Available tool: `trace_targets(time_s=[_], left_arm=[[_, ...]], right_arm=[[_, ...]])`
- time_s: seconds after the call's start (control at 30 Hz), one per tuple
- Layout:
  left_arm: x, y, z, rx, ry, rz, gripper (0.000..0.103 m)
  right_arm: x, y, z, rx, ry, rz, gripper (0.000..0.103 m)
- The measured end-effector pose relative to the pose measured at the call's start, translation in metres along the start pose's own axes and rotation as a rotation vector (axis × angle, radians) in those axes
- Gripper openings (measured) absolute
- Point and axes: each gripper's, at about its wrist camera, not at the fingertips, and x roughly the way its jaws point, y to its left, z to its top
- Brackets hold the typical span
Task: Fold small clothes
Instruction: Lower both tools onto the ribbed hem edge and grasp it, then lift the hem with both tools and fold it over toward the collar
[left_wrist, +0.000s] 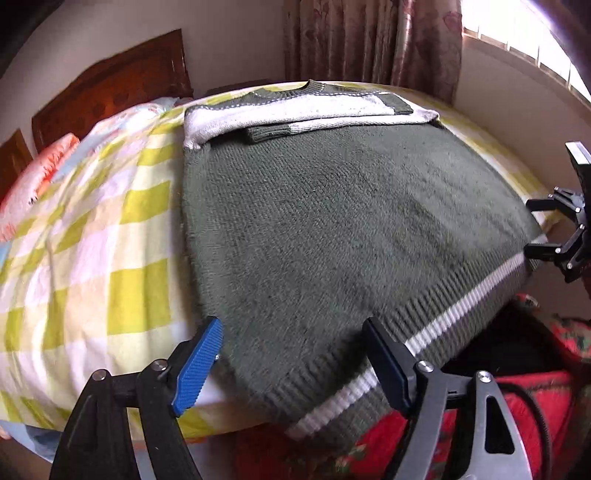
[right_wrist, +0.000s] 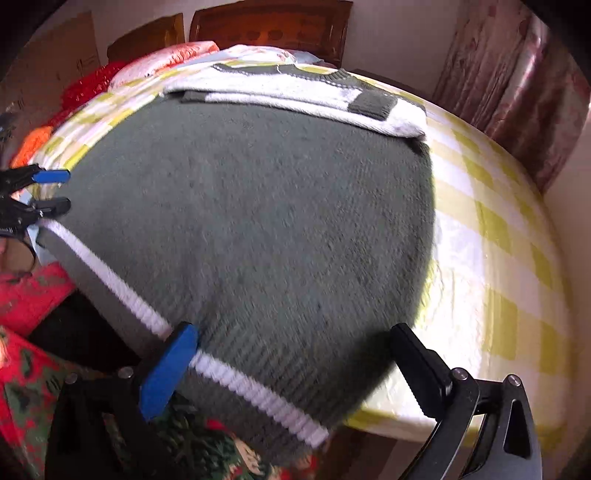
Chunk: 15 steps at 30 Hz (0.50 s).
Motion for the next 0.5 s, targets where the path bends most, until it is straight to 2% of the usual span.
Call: trace_targets(time_s=[0.03,0.07,0.13,0.2,0.23,0.3,0.37,0.5], left_arm=[[-0.005,0.002,-0.005,0.013,-0.002,0.046,0.080],[-0.010,0.006,-0.010,0.005,-0.003,0.061,0.077],[-0.019,0.020,-0.019,-0.047,-0.014,0.017,0.077],[-0.020,0.035,-0.026,-0.127,-0.015,-0.030,0.077],[-0.018,0.041,-0.028,-0.175,0.000,-0.069,0.076],[-0.011,0.050,-0.029,-0.272,0.032,-0.197,0.067],[-0.008,0.056,-0.035,-0.339,0.039,-0.306,0.066],[0.000,0.064,-0.045,-0.454,0.071,-0.437,0.059]], right_arm=[[0.002,-0.001,-0.008,0.007,0.018,-0.031,0.103],[-0.003,-0.004,-0.019,0.023,-0.002,-0.030,0.103],[-0.015,-0.014,-0.034,0.097,-0.053,0.085,0.103],[-0.016,-0.026,-0.044,0.215,-0.066,0.187,0.103],[-0.012,-0.032,-0.048,0.270,-0.050,0.236,0.103],[-0.001,-0.039,-0.055,0.366,-0.015,0.355,0.103],[0.005,-0.044,-0.062,0.434,-0.021,0.446,0.103],[0.005,-0.046,-0.057,0.490,-0.070,0.556,0.103]])
